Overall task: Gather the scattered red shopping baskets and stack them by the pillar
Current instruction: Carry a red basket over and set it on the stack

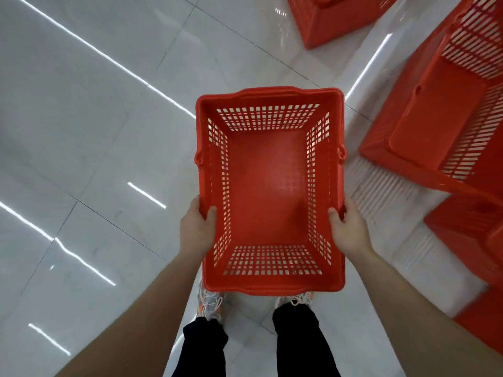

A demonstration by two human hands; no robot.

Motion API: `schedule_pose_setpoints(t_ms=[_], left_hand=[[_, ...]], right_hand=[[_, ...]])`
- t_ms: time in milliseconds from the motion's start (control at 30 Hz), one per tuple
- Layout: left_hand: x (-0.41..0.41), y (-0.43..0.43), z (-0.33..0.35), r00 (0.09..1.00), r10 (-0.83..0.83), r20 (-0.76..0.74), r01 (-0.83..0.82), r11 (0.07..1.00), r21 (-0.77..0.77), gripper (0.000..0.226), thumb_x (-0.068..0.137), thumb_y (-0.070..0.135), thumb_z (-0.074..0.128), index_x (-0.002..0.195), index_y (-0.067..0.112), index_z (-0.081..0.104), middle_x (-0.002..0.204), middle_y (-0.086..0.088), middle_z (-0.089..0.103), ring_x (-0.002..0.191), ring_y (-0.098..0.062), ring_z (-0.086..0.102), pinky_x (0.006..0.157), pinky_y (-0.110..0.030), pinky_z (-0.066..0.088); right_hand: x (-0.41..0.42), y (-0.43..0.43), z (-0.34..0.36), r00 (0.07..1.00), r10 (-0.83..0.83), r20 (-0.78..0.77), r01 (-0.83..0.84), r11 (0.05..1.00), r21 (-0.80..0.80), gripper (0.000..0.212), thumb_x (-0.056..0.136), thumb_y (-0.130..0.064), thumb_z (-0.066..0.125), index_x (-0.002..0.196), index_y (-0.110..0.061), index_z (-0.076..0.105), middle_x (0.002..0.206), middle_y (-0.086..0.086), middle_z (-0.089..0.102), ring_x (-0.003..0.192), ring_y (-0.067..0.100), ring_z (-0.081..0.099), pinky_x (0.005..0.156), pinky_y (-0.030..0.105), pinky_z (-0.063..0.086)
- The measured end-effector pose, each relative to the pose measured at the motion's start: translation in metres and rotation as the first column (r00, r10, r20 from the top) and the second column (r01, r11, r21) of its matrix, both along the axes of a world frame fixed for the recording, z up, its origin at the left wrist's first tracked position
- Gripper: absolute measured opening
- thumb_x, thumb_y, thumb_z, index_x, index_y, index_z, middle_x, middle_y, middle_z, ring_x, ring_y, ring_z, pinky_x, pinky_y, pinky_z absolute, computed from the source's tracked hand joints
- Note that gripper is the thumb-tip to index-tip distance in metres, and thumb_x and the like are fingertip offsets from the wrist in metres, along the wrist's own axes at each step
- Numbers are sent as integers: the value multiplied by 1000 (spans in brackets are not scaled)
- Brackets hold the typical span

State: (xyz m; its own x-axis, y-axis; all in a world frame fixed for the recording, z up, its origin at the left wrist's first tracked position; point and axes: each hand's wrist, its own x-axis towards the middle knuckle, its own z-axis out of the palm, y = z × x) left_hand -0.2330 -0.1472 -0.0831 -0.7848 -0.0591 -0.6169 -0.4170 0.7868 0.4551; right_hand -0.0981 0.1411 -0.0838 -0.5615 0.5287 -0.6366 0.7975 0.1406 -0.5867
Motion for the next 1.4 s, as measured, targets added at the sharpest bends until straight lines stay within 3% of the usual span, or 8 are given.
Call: schedule_pose_setpoints(t_ms=[267,467,600,833,967,1133,1267,1400], left_hand=[[-35,24,80,989,84,-123,-80,996,37,33,104,37,38,122,25,63,99,8,70,87,-14,67,81,-38,54],[-69,60,198,987,41,-157,-32,998,58,33,104,41,41,124,25,61,95,12,69,84,-13,69,76,-37,56],[-103,99,282,980,20,-200,3,994,111,21,103,42,44,117,36,58,87,18,68,74,-6,69,62,-23,51],[-185,177,384,971,88,-223,-12,948,319,16,101,39,49,105,46,62,83,16,74,71,-7,72,63,-28,57],[-257,219,404,972,120,-202,-32,920,391,18,101,36,49,106,43,65,84,18,73,73,-5,71,68,-31,58],[-359,266,397,985,80,-155,-4,898,439,27,100,29,49,105,51,63,91,15,73,80,-10,71,75,-38,59],[-426,297,366,990,58,-128,5,895,445,24,102,25,49,115,39,64,90,14,74,78,-11,73,74,-40,61],[-472,325,328,993,27,-116,30,885,464,32,99,18,52,109,46,64,92,14,74,80,-10,72,74,-37,60]], right_hand=[[-17,22,73,981,-162,-103,153,984,-89,39,88,-30,57,119,-53,64,100,-14,76,92,12,74,88,47,58],[-53,59,189,947,-236,-218,230,972,-50,34,94,-25,63,126,-35,67,102,-22,74,98,3,70,93,38,55],[-95,105,275,943,-156,-294,182,981,62,23,93,-21,65,113,-29,73,91,-22,74,90,0,69,76,19,50],[-185,191,381,922,-168,-348,229,963,141,28,88,-23,72,116,-24,74,92,-13,76,90,7,72,88,39,56],[-261,237,412,906,-201,-373,280,945,171,24,84,-17,78,107,-22,77,75,-26,69,83,5,72,81,33,56],[-365,275,426,881,-263,-392,347,924,159,24,84,-13,76,79,-35,71,77,-18,75,63,-9,65,61,11,49],[-436,309,408,872,-297,-390,370,921,126,17,85,-12,74,92,-27,74,81,-10,77,66,-1,69,63,15,52],[-488,346,367,874,-315,-370,369,926,84,21,85,-16,76,106,-22,74,83,-9,77,74,6,74,69,22,57]])
